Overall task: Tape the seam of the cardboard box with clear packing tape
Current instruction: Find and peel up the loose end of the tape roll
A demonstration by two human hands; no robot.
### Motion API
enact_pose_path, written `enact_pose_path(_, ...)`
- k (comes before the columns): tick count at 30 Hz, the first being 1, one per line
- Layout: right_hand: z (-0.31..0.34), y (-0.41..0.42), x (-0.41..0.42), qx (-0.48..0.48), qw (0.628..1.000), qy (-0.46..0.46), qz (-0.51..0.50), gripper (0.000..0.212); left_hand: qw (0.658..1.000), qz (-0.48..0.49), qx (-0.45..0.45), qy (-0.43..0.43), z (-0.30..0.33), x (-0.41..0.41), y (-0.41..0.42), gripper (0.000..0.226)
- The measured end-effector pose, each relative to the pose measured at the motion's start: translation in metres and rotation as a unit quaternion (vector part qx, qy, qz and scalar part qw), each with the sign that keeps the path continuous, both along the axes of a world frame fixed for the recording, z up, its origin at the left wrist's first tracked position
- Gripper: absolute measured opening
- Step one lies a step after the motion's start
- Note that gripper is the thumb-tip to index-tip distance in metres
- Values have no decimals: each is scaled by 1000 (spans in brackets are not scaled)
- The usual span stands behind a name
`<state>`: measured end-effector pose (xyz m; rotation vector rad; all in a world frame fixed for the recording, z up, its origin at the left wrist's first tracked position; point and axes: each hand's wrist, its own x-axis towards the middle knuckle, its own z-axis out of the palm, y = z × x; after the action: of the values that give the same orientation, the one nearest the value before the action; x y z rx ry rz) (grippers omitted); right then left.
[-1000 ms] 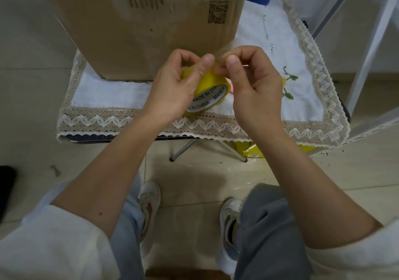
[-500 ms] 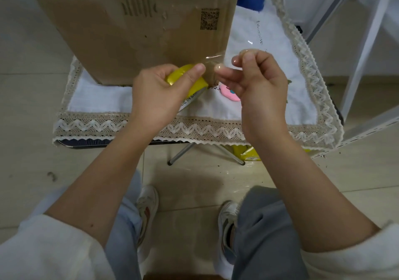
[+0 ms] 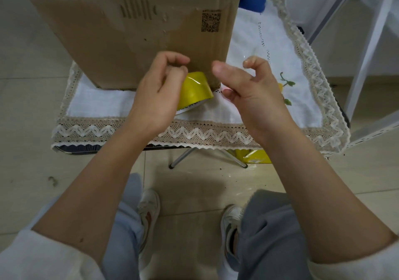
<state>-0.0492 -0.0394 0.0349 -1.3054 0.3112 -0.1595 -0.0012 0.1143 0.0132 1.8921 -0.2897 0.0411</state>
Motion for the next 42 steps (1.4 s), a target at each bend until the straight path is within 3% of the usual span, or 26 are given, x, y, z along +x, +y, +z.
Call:
enact_pose_path(8, 5, -5, -5, -49, 997, -32, -58, 33, 995, -101, -16, -18, -3, 1, 11, 27)
enact_pose_path(16, 8, 0, -3, 13, 997, -46, -65, 25, 990, -130, 24, -53, 3, -4, 8, 24)
enact_pose_path(19, 9, -1, -3, 13, 997, -33, -66, 17, 990, -128, 28, -60, 4, -4, 8, 23)
enact_pose_path(25, 9, 3, -7, -32, 995, -69, -60, 22, 992, -117, 27, -47, 4, -4, 6, 19)
enact_pose_path(29, 11, 3, -5, -20, 997, -39, -69, 12, 994, -103, 7, -41, 4, -4, 4, 12)
enact_pose_path(34, 12, 0, -5, -62, 992, -17, -113, 11, 996, -33, 18, -79, 0, -1, 5, 10)
enact_pose_path(39, 11, 3, -3, -66, 990, -67, -103, 12, 996, -43, 12, -83, 3, -5, 3, 18)
enact_pose_path(42, 13, 7, -2, -49, 989, -112, -87, 9, 995, -28, -50, -82, 7, -6, 0, 21)
